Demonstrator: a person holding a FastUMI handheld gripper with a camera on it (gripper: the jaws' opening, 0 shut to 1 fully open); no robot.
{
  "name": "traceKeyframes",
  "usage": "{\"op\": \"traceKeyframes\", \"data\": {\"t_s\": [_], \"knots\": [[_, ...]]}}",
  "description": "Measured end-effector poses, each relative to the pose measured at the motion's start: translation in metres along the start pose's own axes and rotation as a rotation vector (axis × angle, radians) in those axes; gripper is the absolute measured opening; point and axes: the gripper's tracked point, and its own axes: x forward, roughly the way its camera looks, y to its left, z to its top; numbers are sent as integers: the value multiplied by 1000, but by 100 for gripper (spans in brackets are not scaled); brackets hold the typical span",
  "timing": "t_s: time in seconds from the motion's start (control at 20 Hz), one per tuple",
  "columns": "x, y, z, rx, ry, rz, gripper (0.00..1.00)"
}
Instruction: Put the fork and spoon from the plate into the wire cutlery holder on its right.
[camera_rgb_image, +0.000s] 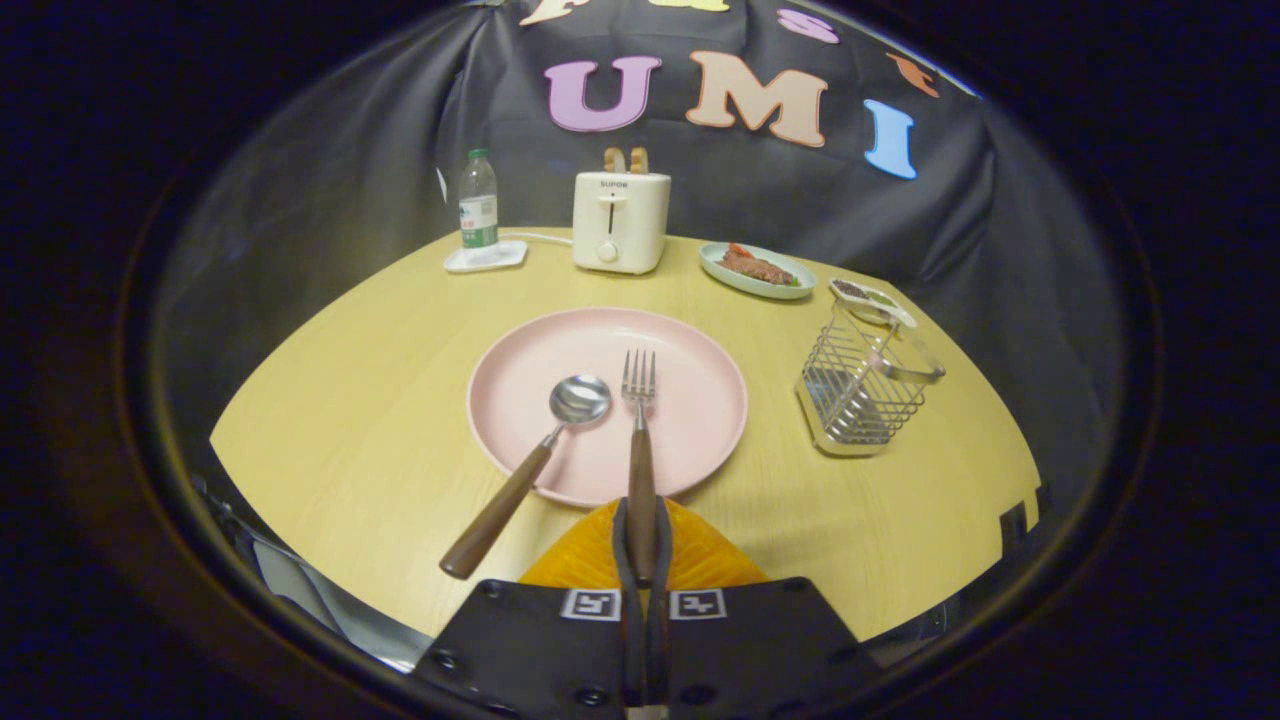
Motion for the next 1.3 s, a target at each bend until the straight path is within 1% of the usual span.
{"op": "traceKeyframes", "data": {"t_s": [0.2, 0.45, 0.85, 1.15, 1.3], "knots": [[-6, -4, 13, 0, -4, -14, 4], [-25, -11, 26, 61, 76, -56, 3], [-65, -41, 55, 99, 247, -186, 4], [-92, -83, 97, 210, 354, -288, 4], [-94, -104, 109, 240, 416, -338, 4]]}}
